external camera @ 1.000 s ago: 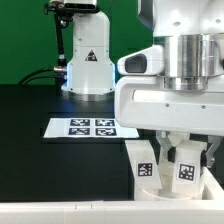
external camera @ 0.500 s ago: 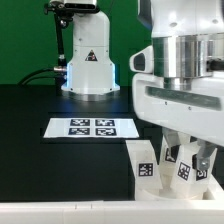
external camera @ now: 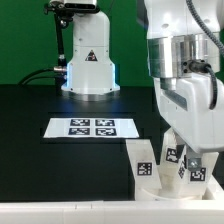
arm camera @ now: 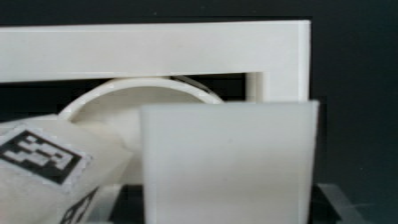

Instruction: Assemble stool

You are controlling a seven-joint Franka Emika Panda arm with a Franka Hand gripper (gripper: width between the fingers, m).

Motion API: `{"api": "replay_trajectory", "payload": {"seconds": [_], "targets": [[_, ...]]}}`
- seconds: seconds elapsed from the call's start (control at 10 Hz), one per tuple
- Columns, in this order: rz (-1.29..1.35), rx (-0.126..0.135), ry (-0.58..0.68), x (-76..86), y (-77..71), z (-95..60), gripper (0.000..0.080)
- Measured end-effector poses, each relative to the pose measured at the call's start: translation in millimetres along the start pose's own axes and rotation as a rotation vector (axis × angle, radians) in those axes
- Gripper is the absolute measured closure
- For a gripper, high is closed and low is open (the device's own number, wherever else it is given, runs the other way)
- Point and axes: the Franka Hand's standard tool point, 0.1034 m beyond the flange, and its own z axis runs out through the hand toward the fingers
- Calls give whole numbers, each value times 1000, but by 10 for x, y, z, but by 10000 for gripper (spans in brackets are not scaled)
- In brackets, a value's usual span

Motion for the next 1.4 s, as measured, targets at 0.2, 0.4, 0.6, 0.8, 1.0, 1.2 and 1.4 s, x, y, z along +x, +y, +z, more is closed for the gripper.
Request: {"api": "replay_trajectory", "payload": {"seconds": [0.2, 0.4, 0.6, 0.8, 1.0, 1.2, 1.4], "targets": [[396, 13, -20, -41, -10, 16, 466], [394, 27, -21, -47, -6, 17, 466], [361, 27, -20, -46, -4, 22, 287], [72, 22, -33, -33, -64, -122, 186], [-276, 1, -65, -119, -113, -279, 157], [-381, 7, -58, -99, -117, -256, 151], [-607, 2, -50, -112, -115, -265, 150]]}}
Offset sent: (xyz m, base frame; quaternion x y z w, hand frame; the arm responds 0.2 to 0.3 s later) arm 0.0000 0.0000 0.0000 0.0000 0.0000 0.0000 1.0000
